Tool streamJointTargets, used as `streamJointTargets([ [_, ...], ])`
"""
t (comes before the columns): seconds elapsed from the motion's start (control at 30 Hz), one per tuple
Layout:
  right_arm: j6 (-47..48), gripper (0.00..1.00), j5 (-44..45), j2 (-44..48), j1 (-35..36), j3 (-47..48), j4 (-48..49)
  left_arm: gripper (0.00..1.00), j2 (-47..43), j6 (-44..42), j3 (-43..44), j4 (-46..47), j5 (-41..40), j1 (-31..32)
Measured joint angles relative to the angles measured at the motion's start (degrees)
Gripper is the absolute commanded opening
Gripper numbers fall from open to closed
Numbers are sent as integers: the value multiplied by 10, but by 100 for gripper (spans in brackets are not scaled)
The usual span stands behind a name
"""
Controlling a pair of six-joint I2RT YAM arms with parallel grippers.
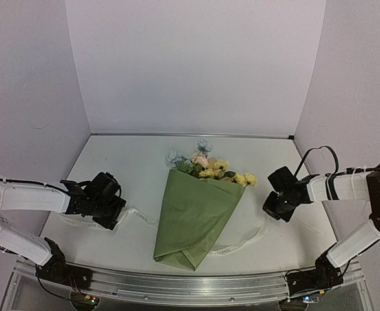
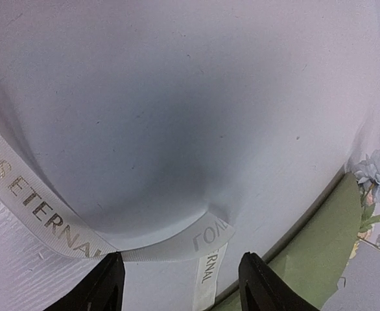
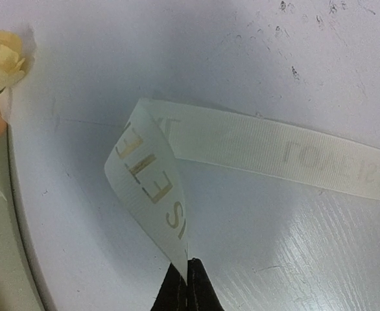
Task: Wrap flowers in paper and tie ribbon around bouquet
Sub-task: Adjust the ribbon at the center of the board.
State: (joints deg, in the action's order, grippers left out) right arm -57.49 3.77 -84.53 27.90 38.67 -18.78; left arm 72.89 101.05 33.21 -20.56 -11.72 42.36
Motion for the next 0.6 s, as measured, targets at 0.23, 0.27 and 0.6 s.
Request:
streamJointTargets([
  [0.23, -1, 0, -2, 0, 0, -1, 1, 48, 35, 9, -4, 27, 14, -15],
  [0.27, -2, 0, -2, 0, 0, -1, 2, 45, 38, 9, -4, 33, 17, -18],
  [0.6, -5, 0, -4, 0, 0, -1, 4, 14, 63, -43, 2, 34, 39, -44],
])
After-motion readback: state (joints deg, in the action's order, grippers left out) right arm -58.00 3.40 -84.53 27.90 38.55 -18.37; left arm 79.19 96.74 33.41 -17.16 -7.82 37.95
